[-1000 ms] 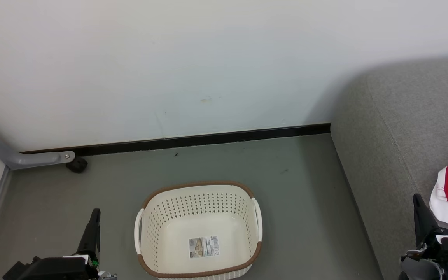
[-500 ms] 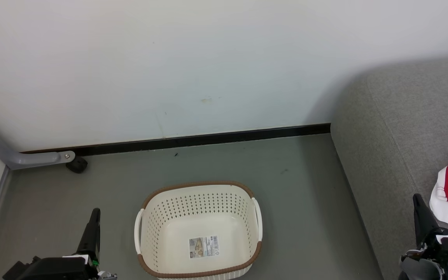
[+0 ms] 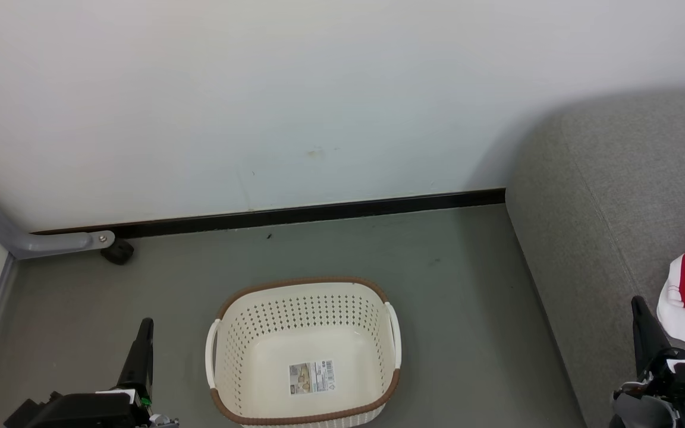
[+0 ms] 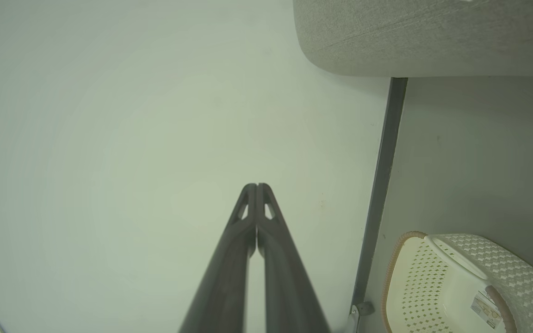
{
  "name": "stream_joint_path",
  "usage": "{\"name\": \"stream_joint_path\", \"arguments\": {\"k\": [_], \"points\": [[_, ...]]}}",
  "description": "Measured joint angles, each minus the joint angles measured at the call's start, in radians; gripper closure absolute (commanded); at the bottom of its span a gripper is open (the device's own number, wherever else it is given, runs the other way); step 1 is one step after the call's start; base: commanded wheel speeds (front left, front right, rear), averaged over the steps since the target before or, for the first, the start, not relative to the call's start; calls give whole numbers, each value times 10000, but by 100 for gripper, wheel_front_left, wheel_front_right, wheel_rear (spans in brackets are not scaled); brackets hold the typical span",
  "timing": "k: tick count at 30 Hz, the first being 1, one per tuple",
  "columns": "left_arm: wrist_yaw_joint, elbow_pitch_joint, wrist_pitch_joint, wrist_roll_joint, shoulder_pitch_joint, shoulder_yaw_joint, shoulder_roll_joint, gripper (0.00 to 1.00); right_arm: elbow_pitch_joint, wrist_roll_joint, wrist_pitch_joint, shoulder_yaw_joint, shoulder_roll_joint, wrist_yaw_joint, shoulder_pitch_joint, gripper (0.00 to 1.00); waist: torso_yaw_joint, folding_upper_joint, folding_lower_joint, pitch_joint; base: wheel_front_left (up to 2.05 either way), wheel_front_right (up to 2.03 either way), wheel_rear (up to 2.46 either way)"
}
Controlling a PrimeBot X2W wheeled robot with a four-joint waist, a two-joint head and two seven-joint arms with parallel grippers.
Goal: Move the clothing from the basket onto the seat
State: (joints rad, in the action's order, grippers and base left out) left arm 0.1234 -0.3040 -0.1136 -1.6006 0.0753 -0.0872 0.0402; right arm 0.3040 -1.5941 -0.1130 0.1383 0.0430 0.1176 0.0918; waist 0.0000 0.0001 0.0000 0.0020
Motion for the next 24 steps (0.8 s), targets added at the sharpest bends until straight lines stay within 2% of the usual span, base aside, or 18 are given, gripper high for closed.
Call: {"name": "stream_joint_path", "arguments": {"k": [24], "points": [[0,10,0,0,0,0,0,100,-2,0,0,0,0,0,-1,100,0,0,1,0,0,0,0]]}}
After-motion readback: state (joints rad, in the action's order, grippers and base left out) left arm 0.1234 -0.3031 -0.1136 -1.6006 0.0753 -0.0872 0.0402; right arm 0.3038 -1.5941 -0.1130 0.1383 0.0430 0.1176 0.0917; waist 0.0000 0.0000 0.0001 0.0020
